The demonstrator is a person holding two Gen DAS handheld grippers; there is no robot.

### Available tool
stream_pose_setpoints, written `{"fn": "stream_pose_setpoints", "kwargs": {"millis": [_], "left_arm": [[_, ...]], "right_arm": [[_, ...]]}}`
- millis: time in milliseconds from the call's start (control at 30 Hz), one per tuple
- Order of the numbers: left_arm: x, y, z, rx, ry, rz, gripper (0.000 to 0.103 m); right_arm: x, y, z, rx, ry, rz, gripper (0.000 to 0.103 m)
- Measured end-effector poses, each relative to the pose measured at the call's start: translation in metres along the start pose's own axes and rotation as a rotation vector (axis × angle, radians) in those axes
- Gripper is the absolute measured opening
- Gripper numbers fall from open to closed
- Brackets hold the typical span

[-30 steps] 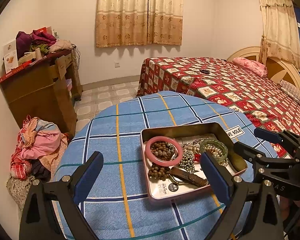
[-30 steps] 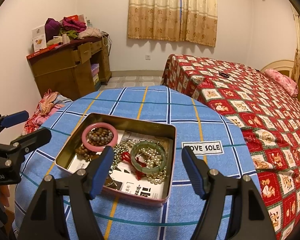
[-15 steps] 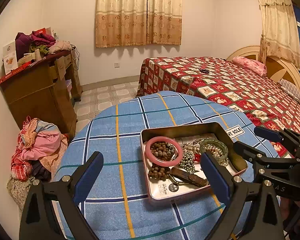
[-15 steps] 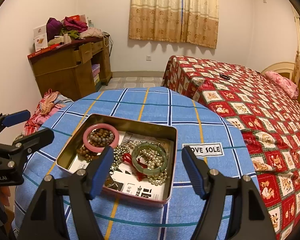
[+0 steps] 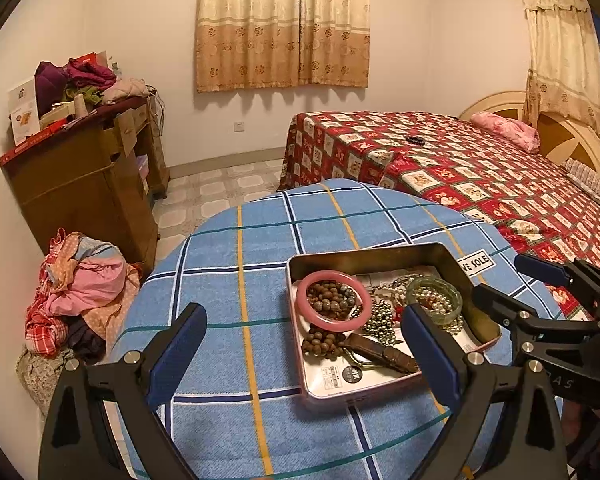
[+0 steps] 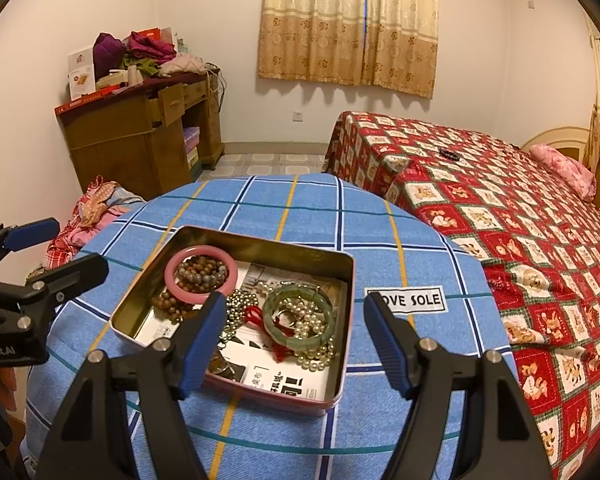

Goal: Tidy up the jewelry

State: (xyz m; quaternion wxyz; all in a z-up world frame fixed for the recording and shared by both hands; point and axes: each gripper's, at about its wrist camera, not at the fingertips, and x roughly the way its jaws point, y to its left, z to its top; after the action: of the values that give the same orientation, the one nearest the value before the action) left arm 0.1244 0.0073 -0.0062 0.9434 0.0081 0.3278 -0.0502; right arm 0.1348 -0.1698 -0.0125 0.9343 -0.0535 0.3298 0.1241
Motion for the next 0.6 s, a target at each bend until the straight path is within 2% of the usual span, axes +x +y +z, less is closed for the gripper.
{"fn": "stream_pose_setpoints", "kwargs": {"millis": [233,600], "left_arm": [[0.0002,-0.0033,0.0004,0.027,-0.003,0.052,0.098],[0.0024,-0.0008,0.0000,0.023,-0.007,0.063,0.098]], "right_arm": [[0.0007,0.0000,0.0000,-0.003,0.004,-0.001,0.073],[0.0010,0.0008,-0.0004,-0.002,0.004,0.001,0.074]]}}
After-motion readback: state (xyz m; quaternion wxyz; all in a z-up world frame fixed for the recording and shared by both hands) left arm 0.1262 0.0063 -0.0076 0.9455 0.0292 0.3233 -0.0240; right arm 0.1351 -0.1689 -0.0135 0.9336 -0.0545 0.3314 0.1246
